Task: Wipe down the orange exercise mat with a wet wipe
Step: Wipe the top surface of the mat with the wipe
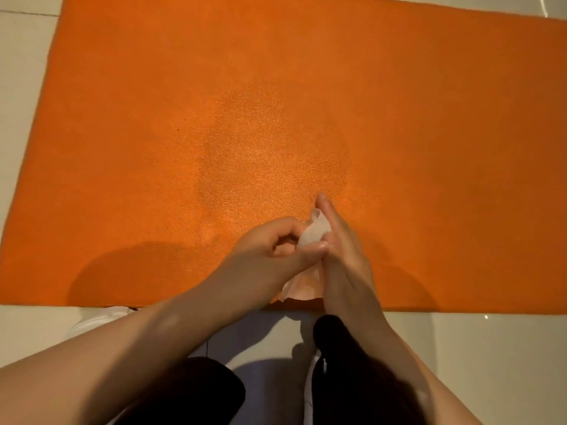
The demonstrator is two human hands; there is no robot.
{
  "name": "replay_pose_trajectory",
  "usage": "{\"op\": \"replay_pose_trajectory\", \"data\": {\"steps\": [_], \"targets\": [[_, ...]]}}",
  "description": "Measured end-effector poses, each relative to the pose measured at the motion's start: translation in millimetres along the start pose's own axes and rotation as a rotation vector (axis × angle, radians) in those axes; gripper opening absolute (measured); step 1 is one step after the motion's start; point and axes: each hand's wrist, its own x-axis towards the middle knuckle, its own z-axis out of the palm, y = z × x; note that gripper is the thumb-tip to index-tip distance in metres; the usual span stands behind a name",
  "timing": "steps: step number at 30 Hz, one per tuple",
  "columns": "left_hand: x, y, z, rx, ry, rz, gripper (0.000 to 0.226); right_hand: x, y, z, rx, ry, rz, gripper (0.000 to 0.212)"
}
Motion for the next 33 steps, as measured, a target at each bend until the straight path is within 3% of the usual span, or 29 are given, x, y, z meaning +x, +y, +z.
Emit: {"op": "replay_pose_trajectory", "data": {"steps": [4, 8, 10, 14, 17, 21, 24, 26, 29, 31, 33], "targets": [[-2.9, -1.8, -4.2, 0.135, 0.022, 0.072, 0.014, -5.6, 3.6, -10.5, 0.094, 0.001, -0.007, 0.054], [-2.7, 11.0, 10.5, 0.269, -0.269, 0.182, 0.017, -16.9, 4.8, -26.2, 0.098, 0.192, -0.022, 0.047], [0.9, 16.7, 16.1, 0.21, -0.302, 0.151, 0.012, -20.5, 3.4, -28.8, -0.016, 0.293, -0.051, 0.042], [26.4, 7.3, -19.2, 0.303, -0.01, 0.058, 0.015, -7.3, 5.3, -18.4, -0.335, 0.206, -0.138, 0.046], [51.6, -15.9, -68.0, 0.757, 0.286, -0.007, 0.011, 11.1, 22.4, -3.1, -0.598, 0.074, -0.113, 0.056], [61.3, -41.1, -99.2, 0.893, 0.402, -0.068, 0.035, 13.9, 50.1, 10.9, -0.783, -0.041, -0.313, 0.036], [48.5, -54.0, -99.5, 1.009, 0.457, 0.132, 0.04, 2.2, 64.5, 13.8, -0.764, -0.062, -0.375, 0.023], [35.4, -59.7, -91.2, 1.157, 0.36, 0.353, 0.032, -4.3, 71.6, 10.5, -0.77, -0.078, -0.371, 0.019], [20.1, -69.6, -67.4, 1.285, 0.01, 0.577, 0.015, -2.2, 73.0, -4.1, -0.776, -0.16, -0.318, 0.028], [14.3, -79.2, -50.2, 1.286, -0.171, 0.588, 0.025, 6.2, 68.3, -15.6, -0.808, -0.277, -0.286, 0.032], [12.6, -88.3, -39.6, 1.28, -0.217, 0.521, 0.045, 18.4, 60.6, -24.2, -0.849, -0.367, -0.257, 0.029]]}}
